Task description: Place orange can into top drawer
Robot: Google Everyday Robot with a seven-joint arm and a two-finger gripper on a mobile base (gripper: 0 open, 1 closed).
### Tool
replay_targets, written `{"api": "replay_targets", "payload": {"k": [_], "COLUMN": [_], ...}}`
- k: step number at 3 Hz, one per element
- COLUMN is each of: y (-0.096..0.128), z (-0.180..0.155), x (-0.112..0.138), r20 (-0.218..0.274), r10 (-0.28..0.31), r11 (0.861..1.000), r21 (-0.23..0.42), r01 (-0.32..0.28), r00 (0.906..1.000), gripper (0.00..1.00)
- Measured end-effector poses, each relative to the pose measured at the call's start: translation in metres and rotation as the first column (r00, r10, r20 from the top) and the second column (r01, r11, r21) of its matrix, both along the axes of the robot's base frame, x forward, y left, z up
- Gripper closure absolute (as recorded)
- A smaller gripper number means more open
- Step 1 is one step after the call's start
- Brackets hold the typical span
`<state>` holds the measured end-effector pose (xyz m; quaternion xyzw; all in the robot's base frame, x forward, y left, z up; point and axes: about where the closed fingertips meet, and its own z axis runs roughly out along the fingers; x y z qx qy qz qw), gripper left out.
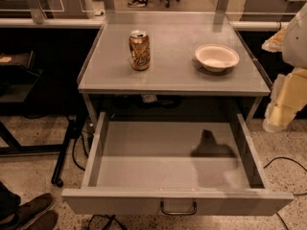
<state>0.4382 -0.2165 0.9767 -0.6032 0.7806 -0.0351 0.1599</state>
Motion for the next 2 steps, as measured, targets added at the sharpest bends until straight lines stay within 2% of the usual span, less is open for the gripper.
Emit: {"api": "replay_targets", "payload": {"k": [1,2], "y": [0.000,0.010], "z": [0.000,-0.007], "x": [0.000,0.019], "r20": [0.000,0.025], "r10": [0.000,-0.052], "r11": [1.000,0.997], "r21": [0.000,0.064], "r01": [0.000,0.051], "r00": [1.0000,0.9983], "gripper": [0.00,0.00]}}
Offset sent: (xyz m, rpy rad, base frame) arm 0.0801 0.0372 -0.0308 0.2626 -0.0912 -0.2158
